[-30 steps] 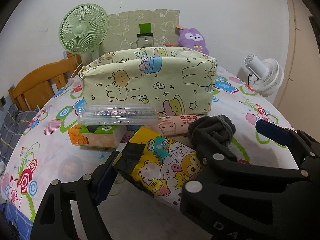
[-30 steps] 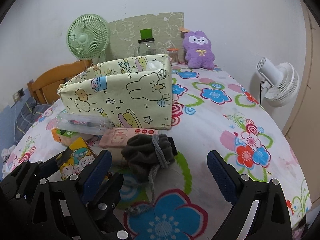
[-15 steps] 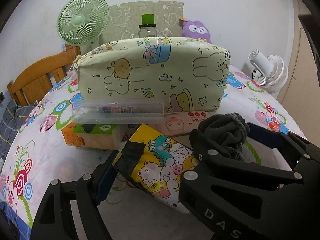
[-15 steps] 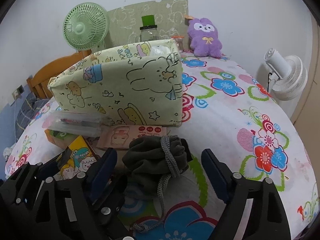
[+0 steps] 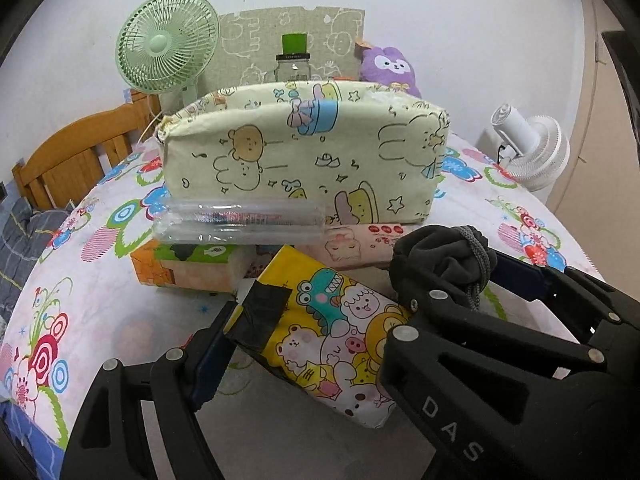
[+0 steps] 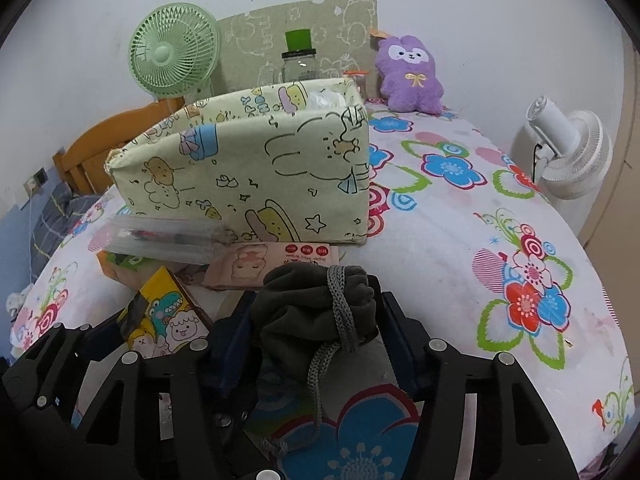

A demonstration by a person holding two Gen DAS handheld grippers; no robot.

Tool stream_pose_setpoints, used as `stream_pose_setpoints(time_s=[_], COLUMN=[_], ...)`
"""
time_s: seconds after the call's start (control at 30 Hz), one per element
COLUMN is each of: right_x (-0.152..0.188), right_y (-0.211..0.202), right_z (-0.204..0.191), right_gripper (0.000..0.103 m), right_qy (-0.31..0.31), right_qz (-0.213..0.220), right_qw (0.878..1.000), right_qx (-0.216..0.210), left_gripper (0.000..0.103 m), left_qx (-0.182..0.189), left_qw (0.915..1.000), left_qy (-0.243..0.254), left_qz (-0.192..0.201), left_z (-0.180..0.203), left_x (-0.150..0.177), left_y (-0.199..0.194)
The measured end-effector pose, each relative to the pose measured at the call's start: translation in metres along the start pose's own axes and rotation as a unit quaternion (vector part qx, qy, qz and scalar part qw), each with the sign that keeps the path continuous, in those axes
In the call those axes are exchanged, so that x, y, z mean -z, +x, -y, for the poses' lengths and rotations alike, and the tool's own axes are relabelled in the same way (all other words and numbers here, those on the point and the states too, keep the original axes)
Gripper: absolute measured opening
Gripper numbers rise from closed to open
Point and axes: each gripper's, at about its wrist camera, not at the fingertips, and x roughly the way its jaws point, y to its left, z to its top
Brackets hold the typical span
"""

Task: Organize soft objects
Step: 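Grasp the yellow cartoon pouch with the left tool while the right tool grasps the grey drawstring bag, then lift the yellow pouch with the left tool while the right tool carries the grey bag toward the box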

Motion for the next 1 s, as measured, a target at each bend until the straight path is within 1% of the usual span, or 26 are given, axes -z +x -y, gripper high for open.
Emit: stream_pose_setpoints(time_s=[0.33, 0.5, 0.73, 1.0], right_x=[-0.006, -0.013, -0.023, -0.036], right_y=[-0.025, -0.043, -0.063, -0.083], right_z=[-0.003, -0.006, -0.009, -0.013], right_gripper=[0.062, 0.062, 0.062, 0.062], right_qy=[0.001, 0.001, 0.002, 0.003], right_qz=[0.019, 0.036, 0.050, 0.064], right_qw=[1.000, 0.999, 0.999, 0.998], right_qx=[0.007, 0.011, 0.012, 0.028], left_gripper=[0.083, 0.083, 0.083, 0.083], left_qx=[0.001, 0.001, 0.000, 0.004], left_qw=[0.9997, 0.9992, 0.9986, 0.9977], left_qy=[0.002, 0.004, 0.008, 0.009], left_qz=[0.023, 0.039, 0.052, 0.067], left_z=[0.002, 0.002, 0.003, 0.001], left_x=[-0.006, -0.014, -0.026, -0.039], left_y=[-0.025, -0.042, -0.060, -0.077])
